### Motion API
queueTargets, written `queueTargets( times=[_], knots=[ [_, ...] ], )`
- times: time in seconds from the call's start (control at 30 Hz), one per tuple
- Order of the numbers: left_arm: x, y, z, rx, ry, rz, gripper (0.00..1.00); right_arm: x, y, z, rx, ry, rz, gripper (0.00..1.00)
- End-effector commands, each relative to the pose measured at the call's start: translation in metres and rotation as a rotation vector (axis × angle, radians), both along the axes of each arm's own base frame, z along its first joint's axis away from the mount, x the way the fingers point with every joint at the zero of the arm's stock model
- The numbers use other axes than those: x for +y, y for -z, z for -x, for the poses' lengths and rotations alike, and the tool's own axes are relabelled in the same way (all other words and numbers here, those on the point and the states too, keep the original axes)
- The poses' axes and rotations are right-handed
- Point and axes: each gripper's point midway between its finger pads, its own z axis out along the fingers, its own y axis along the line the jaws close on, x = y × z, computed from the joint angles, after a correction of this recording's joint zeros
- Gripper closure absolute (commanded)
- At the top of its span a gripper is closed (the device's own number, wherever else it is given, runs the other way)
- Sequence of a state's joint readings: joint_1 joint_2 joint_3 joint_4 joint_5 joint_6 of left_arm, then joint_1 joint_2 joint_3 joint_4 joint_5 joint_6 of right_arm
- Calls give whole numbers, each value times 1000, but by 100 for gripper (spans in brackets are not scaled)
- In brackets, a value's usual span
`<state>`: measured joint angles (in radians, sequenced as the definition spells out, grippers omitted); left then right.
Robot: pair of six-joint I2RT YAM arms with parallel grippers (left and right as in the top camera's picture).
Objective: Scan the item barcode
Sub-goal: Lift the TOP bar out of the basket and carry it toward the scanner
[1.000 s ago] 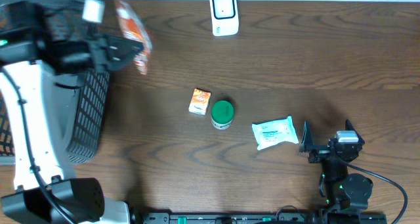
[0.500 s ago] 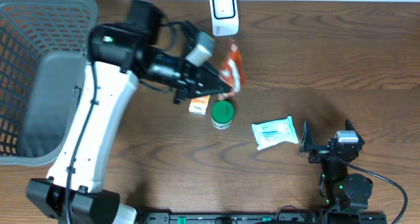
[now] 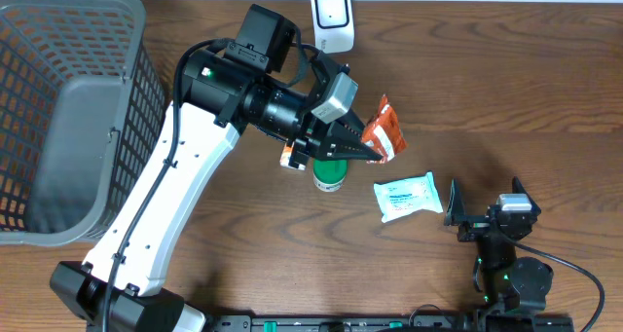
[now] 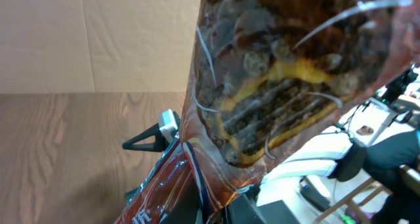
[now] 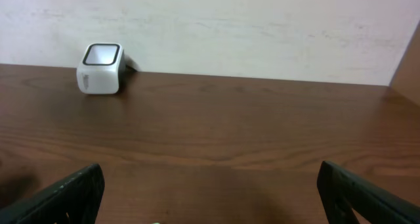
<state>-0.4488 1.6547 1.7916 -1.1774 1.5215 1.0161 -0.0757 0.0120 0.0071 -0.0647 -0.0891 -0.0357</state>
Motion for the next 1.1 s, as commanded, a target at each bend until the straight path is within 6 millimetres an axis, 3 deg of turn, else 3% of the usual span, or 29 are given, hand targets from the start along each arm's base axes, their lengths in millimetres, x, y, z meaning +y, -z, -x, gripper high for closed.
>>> queueTargets(
  times=[0.0,0.33,0.57,0.9,1.0,1.07],
  knots=[
    [3,-13,9,88,17,12,93,-1,0,0,0,8,-12,1],
    [3,-11,7,350,-5,-104,93,-1,0,0,0,8,-12,1],
    [2,-10,6,711,-34,-265,93,-1,0,0,0,8,-12,1],
    [0,-5,1,689,-64,-282,93,-1,0,0,0,8,-12,1],
    [-1,36,-29,554,-295,-433,93,-1,0,0,0,8,-12,1],
    [13,79,-69,465,-597,-626,93,-1,0,0,0,8,-13,1]
  ],
)
